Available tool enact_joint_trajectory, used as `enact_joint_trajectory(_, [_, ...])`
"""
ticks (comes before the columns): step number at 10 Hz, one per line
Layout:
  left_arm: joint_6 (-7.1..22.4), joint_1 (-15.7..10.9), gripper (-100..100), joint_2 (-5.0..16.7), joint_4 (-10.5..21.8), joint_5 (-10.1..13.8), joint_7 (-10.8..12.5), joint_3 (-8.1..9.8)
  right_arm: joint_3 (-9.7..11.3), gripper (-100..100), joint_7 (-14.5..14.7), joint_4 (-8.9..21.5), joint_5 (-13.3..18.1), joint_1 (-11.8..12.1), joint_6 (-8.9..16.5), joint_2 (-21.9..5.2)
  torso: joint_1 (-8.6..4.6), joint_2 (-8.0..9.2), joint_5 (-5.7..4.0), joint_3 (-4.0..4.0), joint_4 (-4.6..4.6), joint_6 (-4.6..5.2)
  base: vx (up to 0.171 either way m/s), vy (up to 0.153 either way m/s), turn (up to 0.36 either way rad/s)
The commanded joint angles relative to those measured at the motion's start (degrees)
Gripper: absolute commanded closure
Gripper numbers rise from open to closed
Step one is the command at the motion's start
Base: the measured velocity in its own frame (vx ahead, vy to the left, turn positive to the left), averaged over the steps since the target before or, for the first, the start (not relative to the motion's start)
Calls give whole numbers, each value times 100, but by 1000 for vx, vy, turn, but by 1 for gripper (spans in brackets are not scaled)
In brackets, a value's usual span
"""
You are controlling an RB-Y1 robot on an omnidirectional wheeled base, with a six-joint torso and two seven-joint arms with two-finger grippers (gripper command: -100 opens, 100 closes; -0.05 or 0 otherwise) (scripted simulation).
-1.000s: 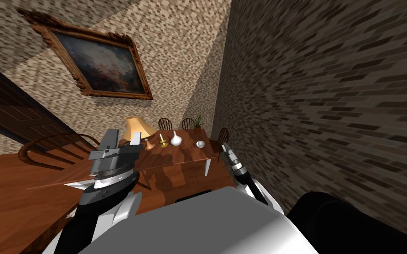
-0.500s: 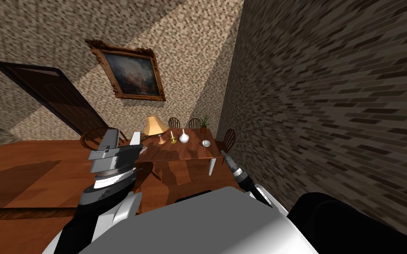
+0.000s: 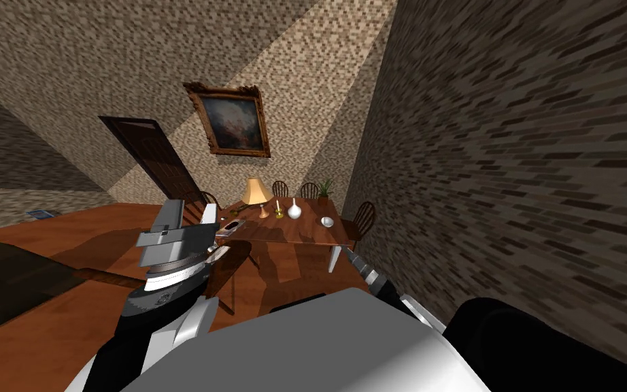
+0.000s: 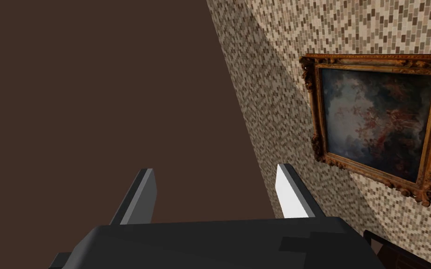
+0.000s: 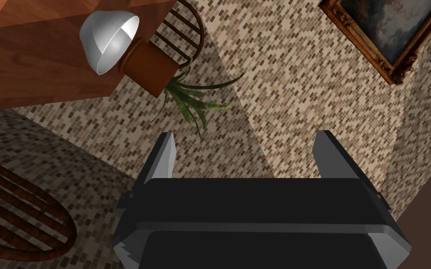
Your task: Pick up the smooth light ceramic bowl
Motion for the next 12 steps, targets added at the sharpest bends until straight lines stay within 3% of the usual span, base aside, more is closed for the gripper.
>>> enact_joint_trajectory(1, [0, 0, 0, 0, 0, 0, 0, 0, 98, -100, 72, 286, 136, -3, 131, -211, 0, 0, 0, 0, 0, 0, 6, 68, 282])
enact_joint_trajectory(2, [0, -1, 0, 0, 0, 0, 0, -1, 98, -100, 72, 364, 136, -3, 131, -211, -2, -5, 0, -3, -1, -6, 15, 45, 138])
enact_joint_trajectory(3, [0, 0, 0, 0, 0, 0, 0, 0, 161, -100, 131, 550, 252, 61, 229, -397, -9, -7, -2, -4, -2, 1, 20, 55, 248])
enact_joint_trajectory(4, [0, 0, 0, 0, 0, 0, 0, 0, 161, -100, 131, 601, 252, 61, 229, -397, -8, -8, -1, -5, -2, -3, 11, 41, 135])
enact_joint_trajectory(7, [0, 0, 0, 0, 0, 0, 0, 0, 286, -100, 254, 1098, 493, 172, 427, -770, -10, -9, -2, -5, -2, 0, 21, 54, 221])
enact_joint_trajectory(8, [0, 0, 0, 0, 0, 0, 0, 0, 286, -100, 254, 1098, 493, 172, 427, -770, -8, -12, -1, -6, -2, -4, 25, 38, 139])
enact_joint_trajectory(11, [0, 1, 0, 0, 0, 0, 0, 1, 408, -100, 382, 1541, 743, 259, 628, -1132, -10, -12, -2, -7, -2, 3, 33, 51, 225])
enact_joint_trajectory(12, [0, 0, 0, 0, 0, 0, 0, 0, 408, -100, 382, 1623, 743, 259, 628, -1132, -8, -14, -2, -8, -3, -2, 37, 39, 136])
